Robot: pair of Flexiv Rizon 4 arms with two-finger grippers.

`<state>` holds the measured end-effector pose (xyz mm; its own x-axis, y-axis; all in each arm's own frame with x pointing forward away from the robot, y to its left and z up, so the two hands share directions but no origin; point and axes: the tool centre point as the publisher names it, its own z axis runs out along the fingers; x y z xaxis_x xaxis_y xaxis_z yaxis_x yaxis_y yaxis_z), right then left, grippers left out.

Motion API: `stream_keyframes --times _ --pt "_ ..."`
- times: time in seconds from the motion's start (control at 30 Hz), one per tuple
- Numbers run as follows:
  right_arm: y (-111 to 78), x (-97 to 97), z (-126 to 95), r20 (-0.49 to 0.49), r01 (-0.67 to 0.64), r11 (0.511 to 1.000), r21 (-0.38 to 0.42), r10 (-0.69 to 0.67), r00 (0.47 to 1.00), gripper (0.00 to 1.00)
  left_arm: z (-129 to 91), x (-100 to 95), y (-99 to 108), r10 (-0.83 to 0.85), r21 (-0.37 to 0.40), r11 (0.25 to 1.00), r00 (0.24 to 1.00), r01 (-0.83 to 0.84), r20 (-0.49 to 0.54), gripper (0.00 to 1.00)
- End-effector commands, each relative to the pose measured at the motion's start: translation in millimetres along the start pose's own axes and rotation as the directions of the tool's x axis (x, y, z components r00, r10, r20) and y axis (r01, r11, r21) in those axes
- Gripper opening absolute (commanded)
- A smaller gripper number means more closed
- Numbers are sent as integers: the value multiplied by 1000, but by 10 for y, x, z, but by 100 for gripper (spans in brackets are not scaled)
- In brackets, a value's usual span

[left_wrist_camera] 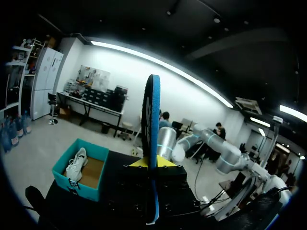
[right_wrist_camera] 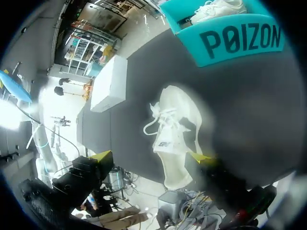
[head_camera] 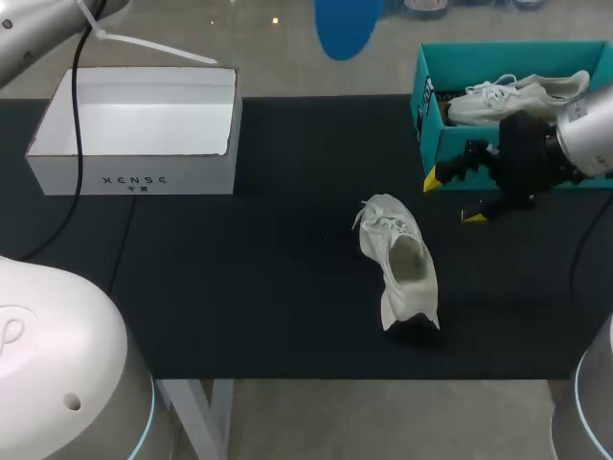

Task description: Take the shoe out of the shoebox, open the shoe tongue, remove and reinsert the insole, then place the shoe into the shoebox

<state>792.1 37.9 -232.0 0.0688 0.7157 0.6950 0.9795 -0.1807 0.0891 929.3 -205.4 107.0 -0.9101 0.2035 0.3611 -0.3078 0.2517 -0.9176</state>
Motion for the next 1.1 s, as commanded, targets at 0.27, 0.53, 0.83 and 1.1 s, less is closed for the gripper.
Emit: stream_keyframes --times 0.27,0.53,0.83,1.1 --pt "116 151 -212 -537 -76 848 524 399 743 100 -4 -9 0 1 -1 1000 1000 -1 -2 0" --pt "112 353 -302 -586 -28 812 584 445 677 100 -4 -9 0 1 -1 1000 1000 -1 -2 0" --pt "47 827 -411 -625 2 834 552 412 663 100 -4 -9 0 1 -1 1000 1000 -1 -2 0" --pt "78 1104 -455 -630 -10 847 532 403 664 100 -4 -9 0 1 -1 1000 1000 -1 -2 0"
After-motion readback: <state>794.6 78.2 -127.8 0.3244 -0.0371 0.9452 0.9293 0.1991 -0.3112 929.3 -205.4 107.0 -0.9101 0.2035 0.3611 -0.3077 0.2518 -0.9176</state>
